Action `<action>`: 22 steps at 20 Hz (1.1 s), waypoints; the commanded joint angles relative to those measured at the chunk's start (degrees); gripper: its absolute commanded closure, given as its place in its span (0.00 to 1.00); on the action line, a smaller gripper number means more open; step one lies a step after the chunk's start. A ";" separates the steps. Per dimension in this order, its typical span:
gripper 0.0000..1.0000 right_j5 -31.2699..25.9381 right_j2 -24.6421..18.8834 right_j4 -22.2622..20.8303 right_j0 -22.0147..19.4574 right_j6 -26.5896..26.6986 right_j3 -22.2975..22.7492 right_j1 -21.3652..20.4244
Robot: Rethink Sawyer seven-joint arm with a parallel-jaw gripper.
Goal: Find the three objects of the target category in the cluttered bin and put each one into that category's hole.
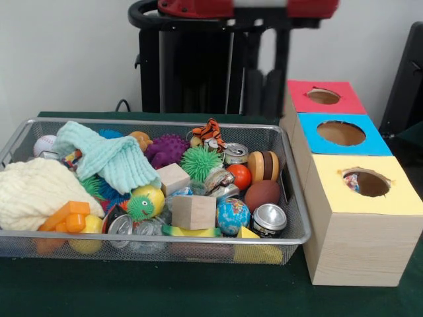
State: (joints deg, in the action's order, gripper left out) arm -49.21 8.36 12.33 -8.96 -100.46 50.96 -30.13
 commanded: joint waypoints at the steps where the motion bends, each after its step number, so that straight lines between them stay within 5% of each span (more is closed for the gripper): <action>1: 1.00 -9.61 -4.53 -5.96 -5.04 10.70 -0.94 3.93; 8: 1.00 -10.75 -6.16 -9.75 -9.65 15.87 -0.77 4.39; 22: 1.00 -5.73 -9.66 -14.03 -13.87 14.82 3.86 4.35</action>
State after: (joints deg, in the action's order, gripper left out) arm -53.01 6.82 1.62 -22.28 -100.36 48.79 -27.52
